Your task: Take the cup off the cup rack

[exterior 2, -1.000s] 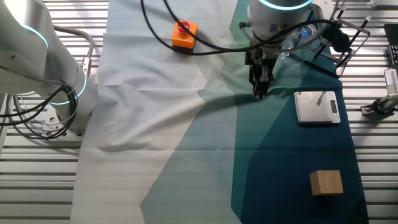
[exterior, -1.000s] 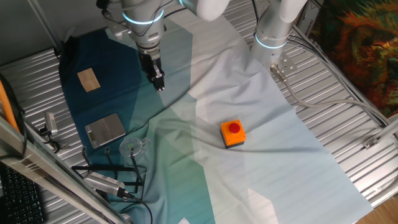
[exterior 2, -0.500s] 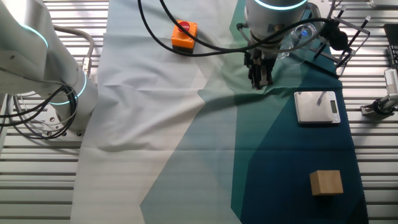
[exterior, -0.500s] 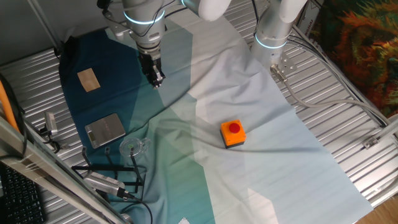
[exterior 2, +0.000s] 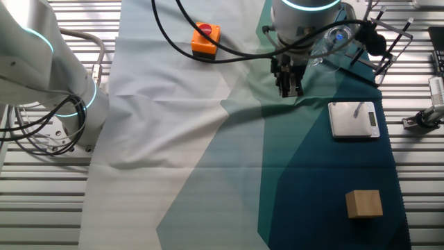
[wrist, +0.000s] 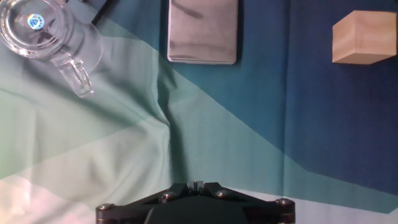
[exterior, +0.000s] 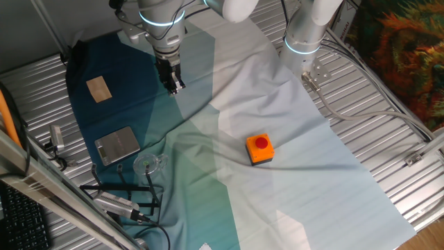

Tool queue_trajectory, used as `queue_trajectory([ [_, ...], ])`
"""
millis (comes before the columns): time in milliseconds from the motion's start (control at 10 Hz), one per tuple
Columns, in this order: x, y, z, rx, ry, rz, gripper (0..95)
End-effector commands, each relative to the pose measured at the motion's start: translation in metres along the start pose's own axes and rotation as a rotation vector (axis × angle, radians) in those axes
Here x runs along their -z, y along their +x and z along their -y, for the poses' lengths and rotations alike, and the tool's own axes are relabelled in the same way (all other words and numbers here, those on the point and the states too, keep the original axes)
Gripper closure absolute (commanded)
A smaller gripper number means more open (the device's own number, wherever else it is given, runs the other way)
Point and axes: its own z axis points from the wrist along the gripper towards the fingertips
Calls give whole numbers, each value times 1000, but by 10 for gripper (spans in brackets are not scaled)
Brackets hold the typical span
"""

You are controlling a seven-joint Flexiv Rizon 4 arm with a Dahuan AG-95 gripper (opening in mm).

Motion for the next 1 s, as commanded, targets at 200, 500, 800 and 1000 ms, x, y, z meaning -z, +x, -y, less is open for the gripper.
queue_trajectory([
  [200, -2, -11, -4, 65, -12, 34, 950],
  [500, -4, -37, -36, 116, -49, 55, 950],
  [800, -6, -44, -49, 189, -54, 59, 950],
  [1000, -8, -45, -54, 278, -50, 88, 950],
])
